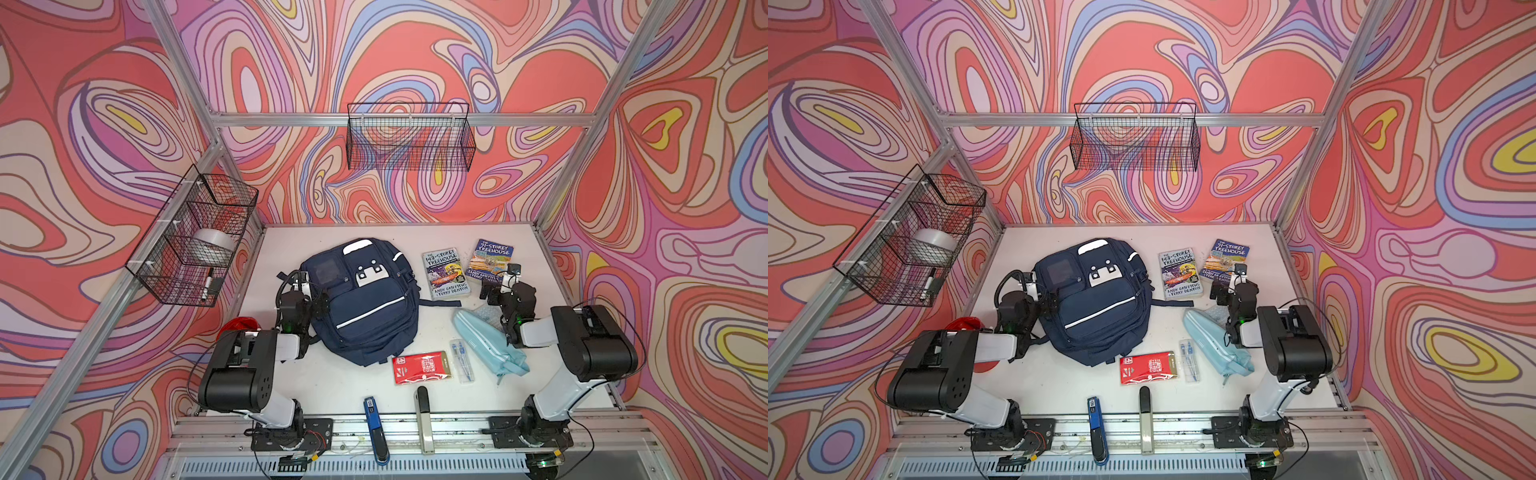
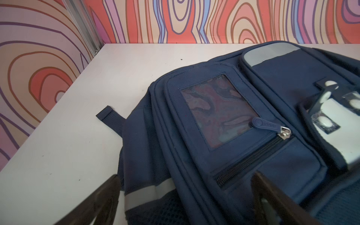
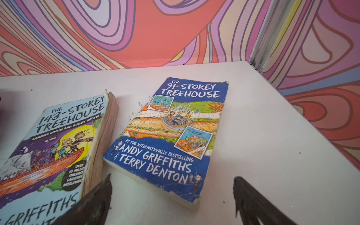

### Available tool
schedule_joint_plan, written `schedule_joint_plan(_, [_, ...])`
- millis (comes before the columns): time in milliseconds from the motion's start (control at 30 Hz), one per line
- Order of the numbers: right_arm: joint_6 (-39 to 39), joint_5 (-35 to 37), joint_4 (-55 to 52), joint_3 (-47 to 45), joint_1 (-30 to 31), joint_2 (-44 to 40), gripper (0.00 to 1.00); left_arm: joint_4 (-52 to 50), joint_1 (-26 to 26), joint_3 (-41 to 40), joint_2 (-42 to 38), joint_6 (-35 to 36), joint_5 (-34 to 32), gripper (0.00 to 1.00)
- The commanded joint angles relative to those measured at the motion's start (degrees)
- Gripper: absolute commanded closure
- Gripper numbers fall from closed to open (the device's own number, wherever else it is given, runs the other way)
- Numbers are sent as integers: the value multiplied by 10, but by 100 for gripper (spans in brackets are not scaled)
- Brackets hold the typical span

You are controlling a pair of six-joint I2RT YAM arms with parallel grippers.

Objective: Pack books, pencil case, and school supplies into a backpack
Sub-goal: Rotate the student bag at the top-center of the table.

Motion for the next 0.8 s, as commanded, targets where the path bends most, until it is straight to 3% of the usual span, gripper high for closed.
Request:
schedule_joint_plan(0, [0,-3,-2,7,-2,-3,1,13,4,0,0,12,34,0])
schedule_joint_plan(767, [0,-4,-3,8,-2,-3,2,10,4,2,1,5,15,0])
